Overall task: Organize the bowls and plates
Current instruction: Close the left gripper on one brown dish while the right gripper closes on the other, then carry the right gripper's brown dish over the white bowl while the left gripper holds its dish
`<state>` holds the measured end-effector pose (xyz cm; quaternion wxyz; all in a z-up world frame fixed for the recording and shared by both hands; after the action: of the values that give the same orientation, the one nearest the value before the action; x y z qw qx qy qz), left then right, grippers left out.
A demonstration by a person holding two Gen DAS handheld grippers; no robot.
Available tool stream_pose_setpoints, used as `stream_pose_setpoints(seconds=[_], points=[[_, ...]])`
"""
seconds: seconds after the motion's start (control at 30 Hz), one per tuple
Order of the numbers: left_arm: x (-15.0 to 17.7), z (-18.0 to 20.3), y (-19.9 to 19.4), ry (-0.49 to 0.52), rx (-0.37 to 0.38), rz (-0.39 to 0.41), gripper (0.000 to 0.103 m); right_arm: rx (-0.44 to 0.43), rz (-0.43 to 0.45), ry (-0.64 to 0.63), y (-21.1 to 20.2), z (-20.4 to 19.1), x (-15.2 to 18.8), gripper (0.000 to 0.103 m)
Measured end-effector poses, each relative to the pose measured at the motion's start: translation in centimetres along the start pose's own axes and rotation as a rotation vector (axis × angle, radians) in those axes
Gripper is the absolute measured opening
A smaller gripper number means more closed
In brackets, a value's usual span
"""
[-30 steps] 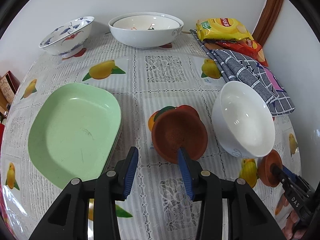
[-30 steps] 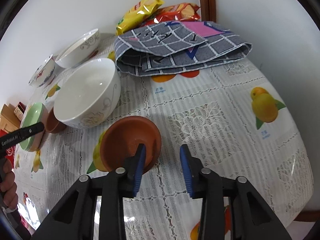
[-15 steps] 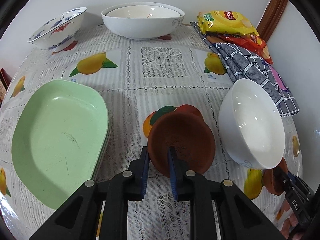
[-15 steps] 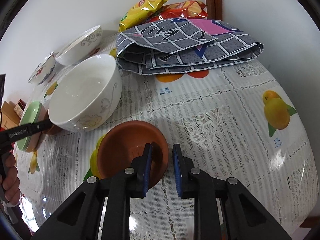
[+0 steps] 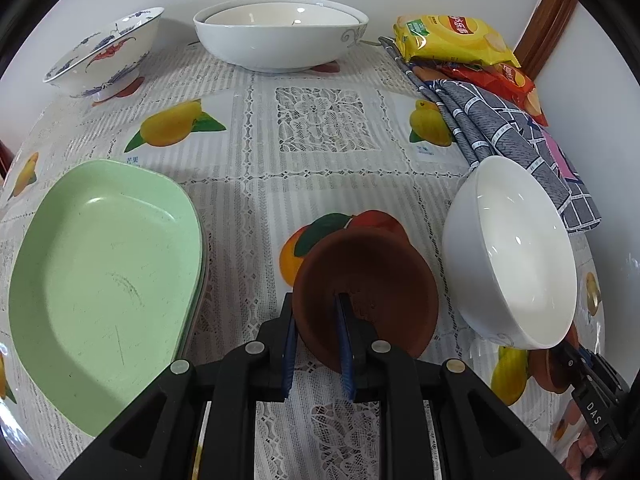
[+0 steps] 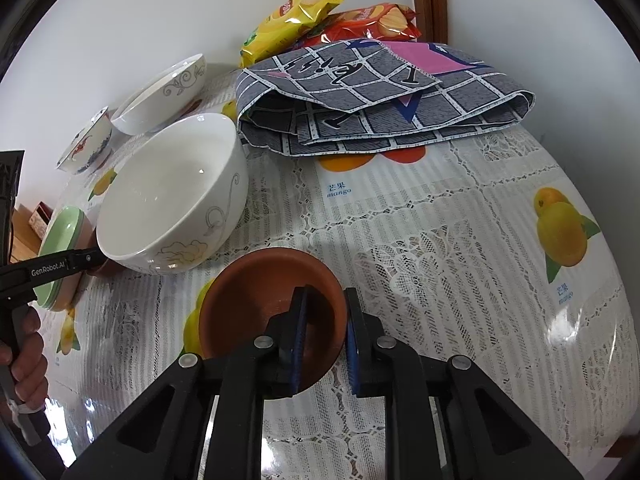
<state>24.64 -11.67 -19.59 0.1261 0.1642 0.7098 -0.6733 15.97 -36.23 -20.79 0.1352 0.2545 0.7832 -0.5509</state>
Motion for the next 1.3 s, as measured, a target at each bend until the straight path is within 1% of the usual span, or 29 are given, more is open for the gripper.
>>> stream_pose_setpoints(seconds=[0.07, 0.1, 0.2, 0.3, 0.77, 1.07, 1.3], points=[[0.0, -0.1, -0.1, -0.001, 0.003, 0.004, 0.016, -0.002, 0.005, 0.004, 0.0, 0.0, -0.1, 0.015], [0.0, -0.2, -0.1, -0.007, 0.007, 0.006, 0.014, -0.005, 0.008, 0.01, -0.1, 0.0, -0.1, 0.013], [0.0, -0.2, -0.5, -0.009, 0.026, 0.006, 0.009, -0.003, 0.014, 0.012, -0.4, -0.2, -0.1, 0.011], [0.3, 0.2, -1.2, 0.008, 0.031, 0.018, 0.008, 0.004, 0.018, 0.006, -0.8, -0.6, -0.1, 0.01], [1.8, 0.7, -4.7, 0.057, 0.041, 0.068, 0.008, 0.031, 0.037, -0.008, -3.2, -1.6, 0.3, 0.009], [2.1, 0.2, -7.0, 0.054, 0.041, 0.102, 0.008, 0.037, 0.074, -0.015, -5.6, -2.8, 0.0, 0.009], [1.8, -0.4, -9.0, 0.051, 0.039, 0.133, 0.008, 0.036, 0.105, -0.017, -7.3, -4.0, -0.9, 0.009]])
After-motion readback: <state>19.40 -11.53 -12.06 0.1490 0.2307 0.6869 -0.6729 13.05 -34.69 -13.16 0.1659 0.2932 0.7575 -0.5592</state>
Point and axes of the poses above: each gripper's, at about its wrist camera, not at the fingertips, and y roughly the way its jaws point, z to its right, x to its underside, the point moved 5 cm from there along y, roughly the way its jaws point, and after that the axes turned 11 degrees about -x, right-handed, at the moved point
